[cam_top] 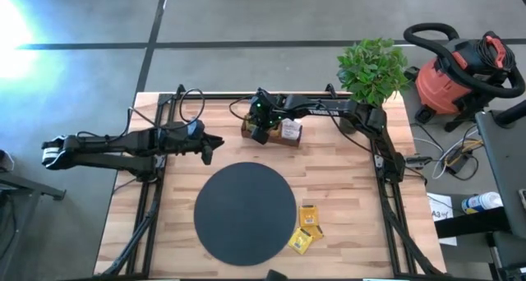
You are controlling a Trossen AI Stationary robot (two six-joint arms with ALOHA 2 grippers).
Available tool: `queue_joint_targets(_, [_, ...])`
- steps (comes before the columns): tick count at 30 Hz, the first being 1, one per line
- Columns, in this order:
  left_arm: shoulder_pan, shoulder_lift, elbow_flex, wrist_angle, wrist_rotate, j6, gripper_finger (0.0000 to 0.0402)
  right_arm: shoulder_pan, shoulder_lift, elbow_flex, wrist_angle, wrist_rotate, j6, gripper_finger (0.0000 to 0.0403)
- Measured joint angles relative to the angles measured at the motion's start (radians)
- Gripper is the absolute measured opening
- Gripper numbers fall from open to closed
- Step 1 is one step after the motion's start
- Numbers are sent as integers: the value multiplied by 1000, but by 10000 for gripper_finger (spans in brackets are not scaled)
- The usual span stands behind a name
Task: Pick & Place Tea
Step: Put the bottom yellow tea bag into the left section of the wooden organizer, then put the yellow tea bag into the left section of the wooden organizer
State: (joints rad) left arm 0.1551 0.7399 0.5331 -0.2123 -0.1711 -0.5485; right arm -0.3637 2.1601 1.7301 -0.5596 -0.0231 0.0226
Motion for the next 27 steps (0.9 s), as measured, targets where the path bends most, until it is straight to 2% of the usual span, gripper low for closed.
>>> queue_joint_targets(6, [0, 0, 0, 1, -6, 1, 80, 2, 0, 0, -70, -3, -1, 48])
queue_joint_targets(16, [0, 0, 0, 1, -7, -3, 80, 9, -50, 0, -68, -2, 0, 118])
queue_joint_targets(22, [0, 0, -14, 3, -7, -3, 80, 66, -159, 0, -85, -8, -25, 132])
queue_joint_targets(27, [-2, 3, -52, 30, 9, -25, 80, 151, -265, -10, -228, -15, -48, 127])
